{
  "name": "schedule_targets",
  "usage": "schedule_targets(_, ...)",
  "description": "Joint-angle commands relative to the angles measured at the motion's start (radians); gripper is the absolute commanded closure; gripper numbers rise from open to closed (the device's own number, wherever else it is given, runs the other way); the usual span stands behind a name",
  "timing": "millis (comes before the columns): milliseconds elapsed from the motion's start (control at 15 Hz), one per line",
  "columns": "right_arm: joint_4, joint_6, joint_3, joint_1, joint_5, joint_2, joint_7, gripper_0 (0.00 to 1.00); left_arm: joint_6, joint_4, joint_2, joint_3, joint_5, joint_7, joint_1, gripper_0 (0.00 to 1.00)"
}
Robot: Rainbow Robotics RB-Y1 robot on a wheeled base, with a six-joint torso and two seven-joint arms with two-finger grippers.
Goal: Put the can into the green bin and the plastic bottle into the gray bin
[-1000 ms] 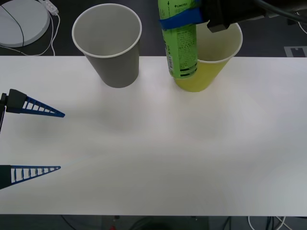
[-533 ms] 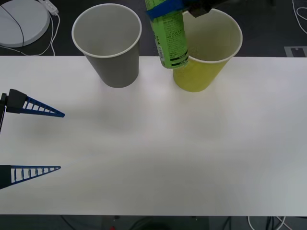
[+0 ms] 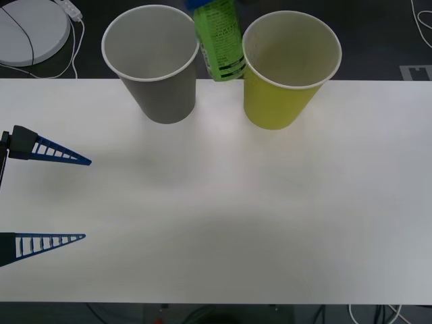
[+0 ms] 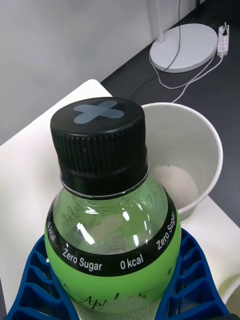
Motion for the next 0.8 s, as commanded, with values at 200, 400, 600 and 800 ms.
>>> schedule_targets(200, 0.115, -0.041, 0.009, -0.062, 0.042, 0.090, 0.000, 1.00, 0.000, 0.000, 0.000, 0.000, 0.000, 0.000, 0.000, 0.00)
schedule_targets(400, 0.185, -0.045, 0.032, -0.103, 0.070, 0.140, 0.000, 1.00, 0.000, 0.000, 0.000, 0.000, 0.000, 0.000, 0.000, 0.00)
schedule_targets(600, 0.262, -0.048, 0.042, -0.138, 0.096, 0.193, 0.000, 1.00, 0.000, 0.000, 0.000, 0.000, 0.000, 0.000, 0.000, 0.00)
schedule_targets(800, 0.342, -0.050, 0.056, -0.178, 0.118, 0.238, 0.000, 1.00, 0.000, 0.000, 0.000, 0.000, 0.000, 0.000, 0.000, 0.00)
